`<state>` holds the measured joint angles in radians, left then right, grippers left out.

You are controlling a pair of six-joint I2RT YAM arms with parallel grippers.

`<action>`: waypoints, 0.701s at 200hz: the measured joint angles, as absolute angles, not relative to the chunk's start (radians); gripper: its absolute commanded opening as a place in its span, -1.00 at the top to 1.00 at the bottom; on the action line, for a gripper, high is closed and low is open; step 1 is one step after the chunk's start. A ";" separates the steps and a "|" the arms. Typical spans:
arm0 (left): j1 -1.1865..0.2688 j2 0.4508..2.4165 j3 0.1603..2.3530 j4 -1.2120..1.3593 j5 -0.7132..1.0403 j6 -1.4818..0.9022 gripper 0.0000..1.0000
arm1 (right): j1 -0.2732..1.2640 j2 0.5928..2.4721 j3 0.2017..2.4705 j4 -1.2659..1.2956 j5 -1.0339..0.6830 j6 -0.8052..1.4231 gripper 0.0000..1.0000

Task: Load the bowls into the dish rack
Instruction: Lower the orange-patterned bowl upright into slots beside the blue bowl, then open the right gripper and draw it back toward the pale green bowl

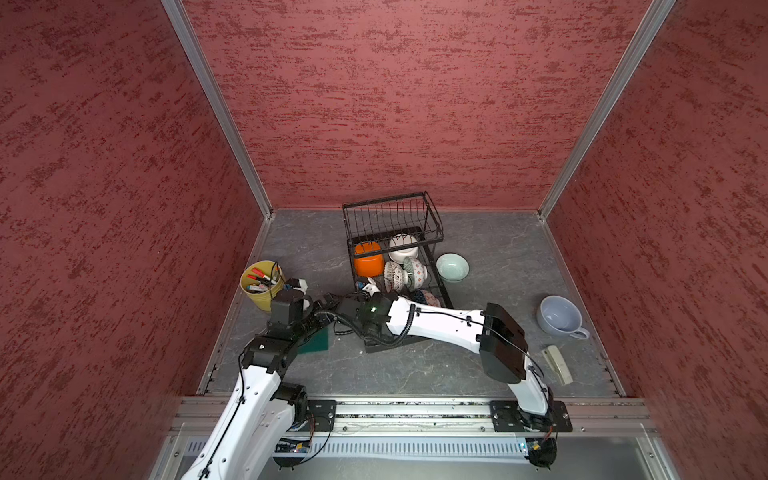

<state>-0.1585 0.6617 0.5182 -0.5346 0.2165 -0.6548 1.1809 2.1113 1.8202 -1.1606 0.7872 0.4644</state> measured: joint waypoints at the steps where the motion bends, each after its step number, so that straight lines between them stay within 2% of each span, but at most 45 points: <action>1: -0.159 0.662 0.519 -0.533 0.217 -0.655 -0.99 | 1.180 2.110 1.819 -1.160 0.787 0.464 -0.15; 80: -0.182 0.712 0.537 -0.486 0.308 -0.679 -0.99 | 1.128 1.962 1.696 -1.040 0.705 0.448 -0.16; 140: -0.285 0.773 0.593 -0.445 0.339 -0.684 -0.99 | 1.034 1.776 1.533 -0.902 0.585 0.439 -0.15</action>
